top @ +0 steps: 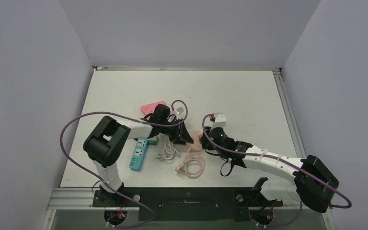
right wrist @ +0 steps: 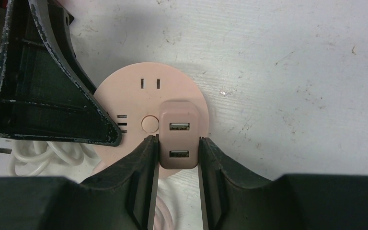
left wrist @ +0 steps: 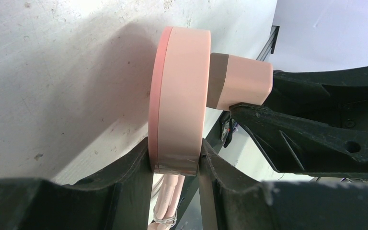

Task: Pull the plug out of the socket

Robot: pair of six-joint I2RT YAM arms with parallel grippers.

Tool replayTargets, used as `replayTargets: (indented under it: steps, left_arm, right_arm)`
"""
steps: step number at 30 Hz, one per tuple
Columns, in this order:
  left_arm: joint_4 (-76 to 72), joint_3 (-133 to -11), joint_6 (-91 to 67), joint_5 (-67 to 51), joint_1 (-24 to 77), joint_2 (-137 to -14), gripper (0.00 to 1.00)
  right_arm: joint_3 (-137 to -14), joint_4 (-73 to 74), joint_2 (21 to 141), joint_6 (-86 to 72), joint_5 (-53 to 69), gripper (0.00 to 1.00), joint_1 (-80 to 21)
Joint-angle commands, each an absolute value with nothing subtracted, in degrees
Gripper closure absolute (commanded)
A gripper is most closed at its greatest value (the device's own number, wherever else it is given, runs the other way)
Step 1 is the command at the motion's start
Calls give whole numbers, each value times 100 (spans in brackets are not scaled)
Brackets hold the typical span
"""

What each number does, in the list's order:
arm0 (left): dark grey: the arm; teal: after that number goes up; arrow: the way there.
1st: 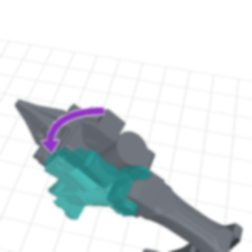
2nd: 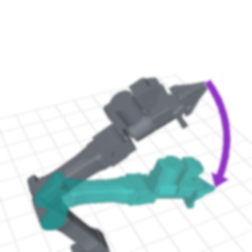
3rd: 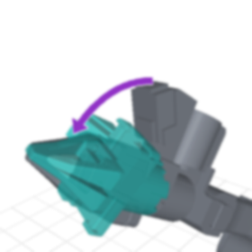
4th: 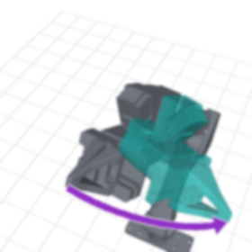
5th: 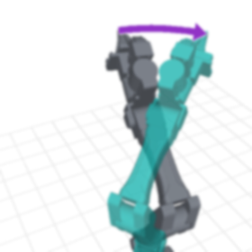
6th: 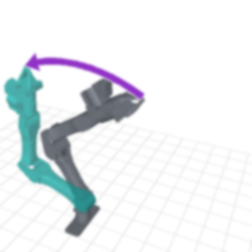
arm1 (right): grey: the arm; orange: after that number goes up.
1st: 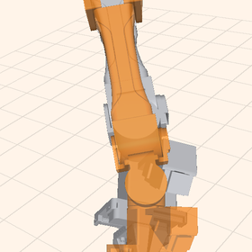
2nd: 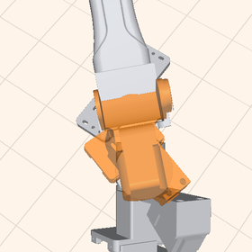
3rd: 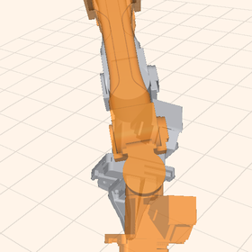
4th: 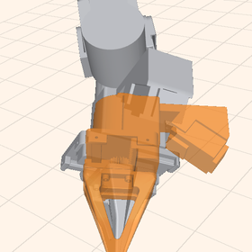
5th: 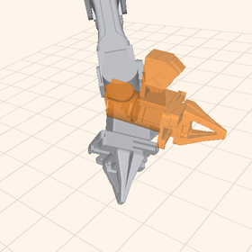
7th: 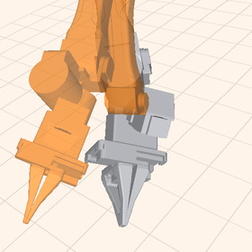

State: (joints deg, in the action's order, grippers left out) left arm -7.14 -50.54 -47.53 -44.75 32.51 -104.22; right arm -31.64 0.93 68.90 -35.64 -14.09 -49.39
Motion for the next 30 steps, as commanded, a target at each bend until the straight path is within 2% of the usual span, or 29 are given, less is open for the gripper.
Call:
replayTargets:
  steps: [1, 10, 14, 23, 30]
  left_arm:
    - [-982, -5267, -4733, -4533, 3182, -10428, 100]
    - [-1248, -5280, -4626, -4908, 3190, -10182, 100]
    - [-1342, -5290, -4593, -5012, 3190, -10097, 100]
    - [-1365, -5298, -4596, -5051, 3208, -10096, 100]
    - [-834, -5391, -4488, -4760, 3138, -10241, 100]
  right_arm:
    - [-3451, -300, 6754, -3574, -1218, 95, -4922]
    - [-3090, -703, 6387, -3503, 522, 95, -3820]
    - [-3076, -572, 6256, -3376, 864, 95, -3463]
    - [-3107, -464, 6217, -3336, 883, 95, -3343]
    - [-3128, -308, 6171, -3517, 424, 95, -3413]
